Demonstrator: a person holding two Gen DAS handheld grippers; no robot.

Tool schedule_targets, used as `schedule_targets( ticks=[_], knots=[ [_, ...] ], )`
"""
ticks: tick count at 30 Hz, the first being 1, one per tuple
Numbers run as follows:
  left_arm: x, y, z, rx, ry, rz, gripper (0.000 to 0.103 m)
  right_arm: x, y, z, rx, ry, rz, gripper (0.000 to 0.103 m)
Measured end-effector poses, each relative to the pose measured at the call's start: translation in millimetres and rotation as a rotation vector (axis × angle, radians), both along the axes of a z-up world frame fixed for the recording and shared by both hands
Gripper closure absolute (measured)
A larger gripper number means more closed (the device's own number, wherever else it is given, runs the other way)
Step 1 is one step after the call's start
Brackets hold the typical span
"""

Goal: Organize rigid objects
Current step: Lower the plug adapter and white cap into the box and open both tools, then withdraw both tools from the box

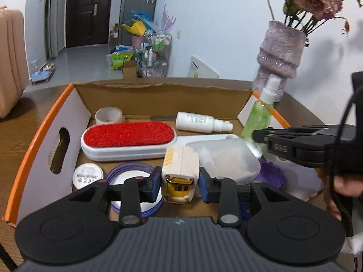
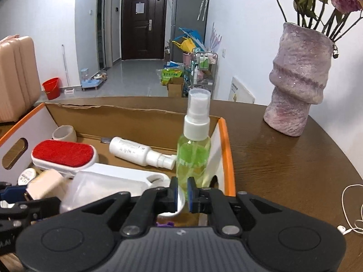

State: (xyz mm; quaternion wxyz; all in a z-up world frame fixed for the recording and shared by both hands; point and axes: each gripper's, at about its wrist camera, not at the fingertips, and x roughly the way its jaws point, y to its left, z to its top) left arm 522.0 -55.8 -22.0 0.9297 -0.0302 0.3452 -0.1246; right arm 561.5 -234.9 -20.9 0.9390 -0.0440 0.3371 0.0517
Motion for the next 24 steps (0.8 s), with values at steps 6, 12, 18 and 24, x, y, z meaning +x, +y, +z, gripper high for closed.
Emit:
schedule_targets(
  ticks=[6, 12, 18, 24],
  knots=[
    [-12, 10, 23, -0.004, -0.07, 0.016, 0.057, -12, -13, 15, 0.076, -0.03, 0.002, 0.09],
    [-30, 32, 51, 0.023, -0.136, 0.073, 0.049, -42, -22, 48, 0.08, -0.092, 0.019, 0.089],
    [-64, 52, 64, 0.089, -0.175, 0.135, 0.04, -90, -31, 74, 0.081, -0.142, 0.048, 0.077],
    [-116, 64, 66, 0.137, -0.307, 0.184, 0.01, -148, -30, 79, 0.078, -0.233, 0.098, 0.044]
  ],
)
